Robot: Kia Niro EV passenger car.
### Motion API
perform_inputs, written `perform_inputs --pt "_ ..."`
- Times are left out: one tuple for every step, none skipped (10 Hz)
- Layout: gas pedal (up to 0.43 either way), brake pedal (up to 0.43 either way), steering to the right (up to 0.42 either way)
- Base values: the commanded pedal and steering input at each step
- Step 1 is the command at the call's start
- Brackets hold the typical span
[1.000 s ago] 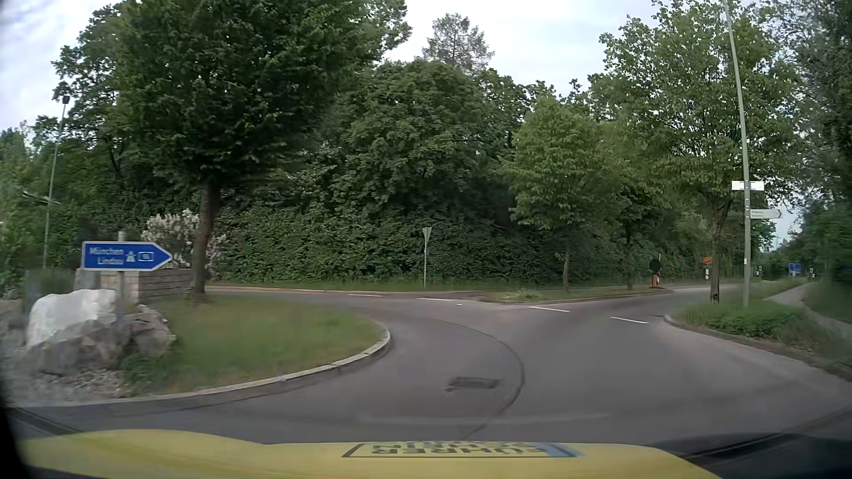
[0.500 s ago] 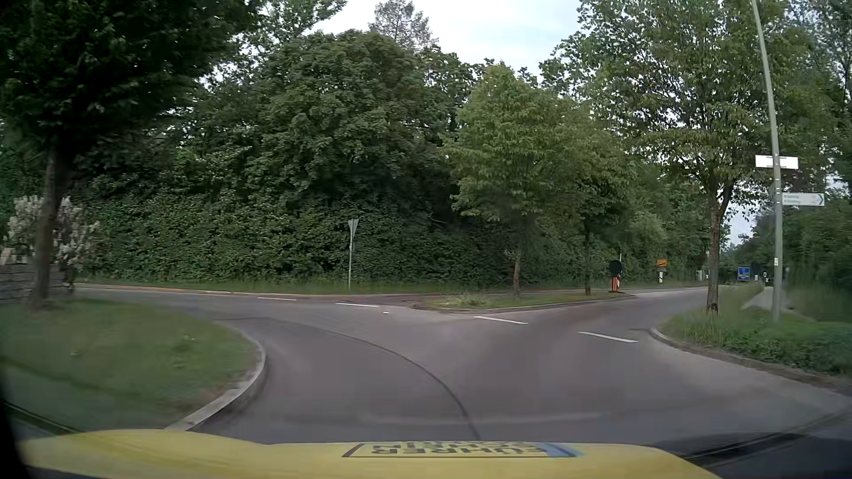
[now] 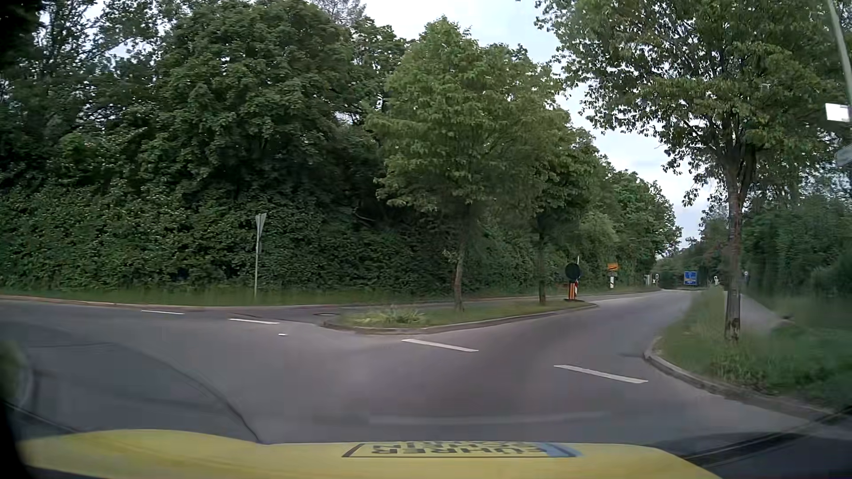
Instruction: Follow the waypoints while adhering to traffic rules and regulations
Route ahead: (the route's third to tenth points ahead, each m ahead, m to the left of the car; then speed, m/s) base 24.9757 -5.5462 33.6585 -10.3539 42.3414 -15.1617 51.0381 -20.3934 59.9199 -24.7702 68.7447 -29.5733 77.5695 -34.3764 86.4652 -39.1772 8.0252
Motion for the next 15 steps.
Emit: perform_inputs --pt "0.157 0.000 0.147" --pt "0.157 0.000 0.152" --pt "0.157 0.000 0.152" --pt "0.157 0.000 0.152" --pt "0.157 0.000 0.152" --pt "0.157 0.000 0.155" --pt "0.157 0.000 0.164" --pt "0.157 0.000 0.172" --pt "0.169 0.000 0.174" --pt "0.169 0.000 0.174" --pt "0.169 0.000 0.169" --pt "0.169 0.000 0.161" --pt "0.177 0.000 0.148" --pt "0.177 0.000 0.131" --pt "0.177 0.000 0.113"
